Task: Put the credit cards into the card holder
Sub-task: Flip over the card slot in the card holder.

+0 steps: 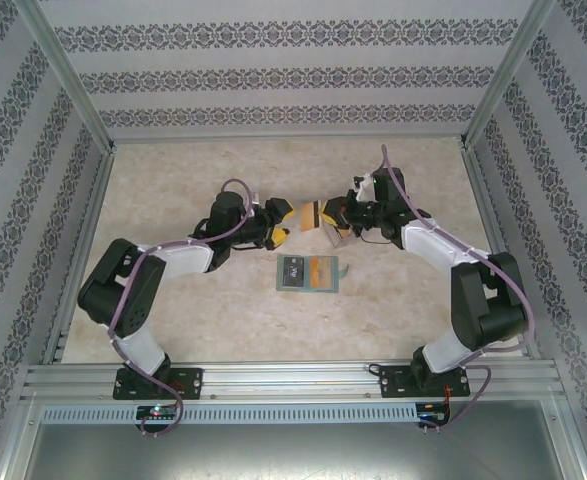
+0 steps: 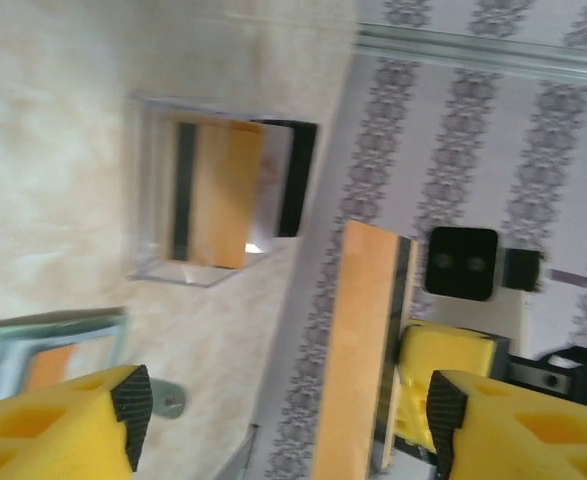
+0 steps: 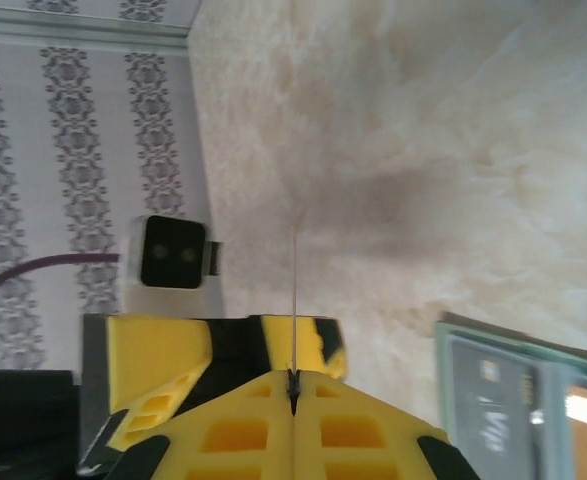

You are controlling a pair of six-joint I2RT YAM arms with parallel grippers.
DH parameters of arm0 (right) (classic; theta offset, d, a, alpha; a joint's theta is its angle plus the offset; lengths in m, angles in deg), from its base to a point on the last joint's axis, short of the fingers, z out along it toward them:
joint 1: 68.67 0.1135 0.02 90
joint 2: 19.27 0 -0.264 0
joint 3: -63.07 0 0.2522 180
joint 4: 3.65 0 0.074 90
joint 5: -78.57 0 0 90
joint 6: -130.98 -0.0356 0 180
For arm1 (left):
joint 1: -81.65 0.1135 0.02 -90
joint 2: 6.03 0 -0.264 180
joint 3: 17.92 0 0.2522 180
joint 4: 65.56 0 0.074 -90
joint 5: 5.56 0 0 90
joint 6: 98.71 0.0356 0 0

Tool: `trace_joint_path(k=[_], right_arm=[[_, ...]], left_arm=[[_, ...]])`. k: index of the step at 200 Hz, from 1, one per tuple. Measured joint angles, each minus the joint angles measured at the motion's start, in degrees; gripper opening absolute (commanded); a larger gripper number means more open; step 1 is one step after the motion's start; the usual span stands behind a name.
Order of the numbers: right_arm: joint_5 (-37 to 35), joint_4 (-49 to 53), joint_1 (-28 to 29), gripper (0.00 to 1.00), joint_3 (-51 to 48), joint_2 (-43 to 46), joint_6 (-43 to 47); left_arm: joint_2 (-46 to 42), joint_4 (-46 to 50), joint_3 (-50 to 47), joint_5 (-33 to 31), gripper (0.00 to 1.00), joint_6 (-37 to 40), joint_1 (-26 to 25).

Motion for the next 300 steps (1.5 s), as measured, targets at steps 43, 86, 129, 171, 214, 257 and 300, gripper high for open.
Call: trace_joint_path(k=[43,86,129,171,214,257,300], right_arm=[[-14.93,6.38,4.55,0.00,-6.34,6.27,12.35],[-23.37,8.96,7.93,0.00,-12.74,5.92,17.25],[-26.27,7.74,8.63,0.00,-16.48,7.10,19.15],[-27.17,7.52,8.61,0.00,-17.77,11.54,21.20],[-27.61,7.50,8.20,0.00,-18.82,13.20,21.92],[-27.76,7.69,8.20,0.00,-19.45,13.05,22.56],[-27.89,8.13,7.85,0.00,-19.45,13.07,23.21]], left_arm=[[-5.88,28.44,5.62,-9.09,0.83,18.75,-1.99],[-5.16,37.13,3.74,-12.39,0.81,25.14,-4.50],[-3.61,40.46,3.72,-15.41,0.79,27.58,-8.00],[-1.99,40.85,4.11,-16.74,0.77,28.44,-8.59],[0.13,41.07,5.14,-17.25,0.76,28.70,-8.63],[0.85,41.07,5.75,-17.25,0.75,29.07,-8.63],[1.66,41.16,7.17,-17.25,0.73,29.64,-8.66]])
